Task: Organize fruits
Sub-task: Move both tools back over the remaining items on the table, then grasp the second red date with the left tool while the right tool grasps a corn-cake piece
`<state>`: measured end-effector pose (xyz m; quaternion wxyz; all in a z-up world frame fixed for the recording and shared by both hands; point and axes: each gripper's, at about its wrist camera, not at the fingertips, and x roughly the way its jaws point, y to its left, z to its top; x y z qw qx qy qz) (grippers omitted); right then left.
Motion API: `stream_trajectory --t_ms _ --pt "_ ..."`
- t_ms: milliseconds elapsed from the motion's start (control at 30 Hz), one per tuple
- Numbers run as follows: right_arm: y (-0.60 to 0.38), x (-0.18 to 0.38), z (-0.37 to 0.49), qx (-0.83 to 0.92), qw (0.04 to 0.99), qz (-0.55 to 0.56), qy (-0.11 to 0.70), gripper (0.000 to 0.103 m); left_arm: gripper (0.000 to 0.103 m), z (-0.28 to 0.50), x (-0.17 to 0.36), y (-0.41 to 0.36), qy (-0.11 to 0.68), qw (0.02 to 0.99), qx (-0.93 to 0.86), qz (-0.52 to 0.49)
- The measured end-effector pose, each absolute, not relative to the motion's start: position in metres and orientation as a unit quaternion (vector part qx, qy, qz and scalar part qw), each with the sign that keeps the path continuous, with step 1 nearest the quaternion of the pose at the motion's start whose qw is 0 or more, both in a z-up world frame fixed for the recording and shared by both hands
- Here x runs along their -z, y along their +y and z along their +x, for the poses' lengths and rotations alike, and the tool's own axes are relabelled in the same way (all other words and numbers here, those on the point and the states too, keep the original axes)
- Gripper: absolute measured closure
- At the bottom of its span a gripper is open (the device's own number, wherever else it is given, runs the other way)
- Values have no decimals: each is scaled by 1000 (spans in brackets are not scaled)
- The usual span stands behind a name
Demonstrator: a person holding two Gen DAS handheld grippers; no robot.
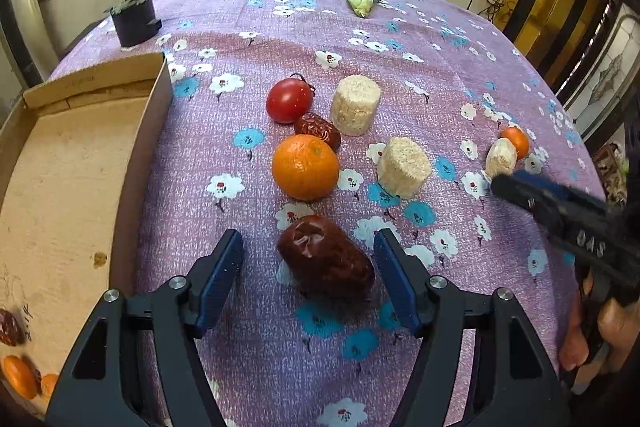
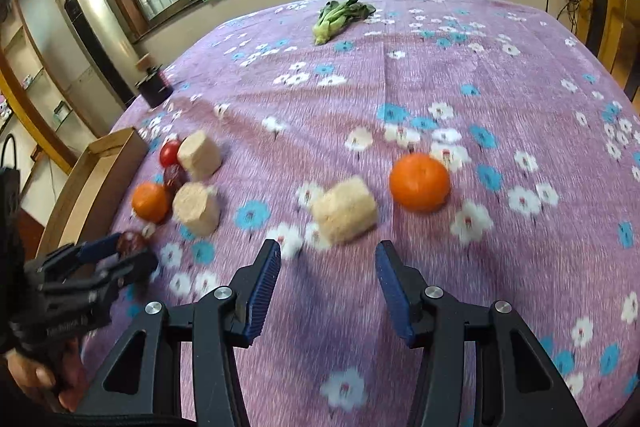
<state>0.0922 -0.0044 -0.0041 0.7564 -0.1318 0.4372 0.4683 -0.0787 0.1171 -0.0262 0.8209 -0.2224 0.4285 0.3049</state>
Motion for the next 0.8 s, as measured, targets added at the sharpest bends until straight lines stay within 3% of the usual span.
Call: stream_trajectory --t_ms 167,200,233,300,800 --pt "12 6 98 -459 768 -149 421 52 38 -72 28 112 430 826 -312 -189" --pt "15 6 99 -459 769 -151 419 54 49 -72 28 110 429 828 -312 -181" --pt "17 6 99 -458 771 -156 414 63 59 -72 28 109 427 830 -312 -175" --pt "19 7 98 -454 775 -167 407 72 59 -73 27 110 424 835 -300 -183" --pt "-3 -29 43 -517 747 -131 397 72 59 -103 1 105 402 840 -310 -189"
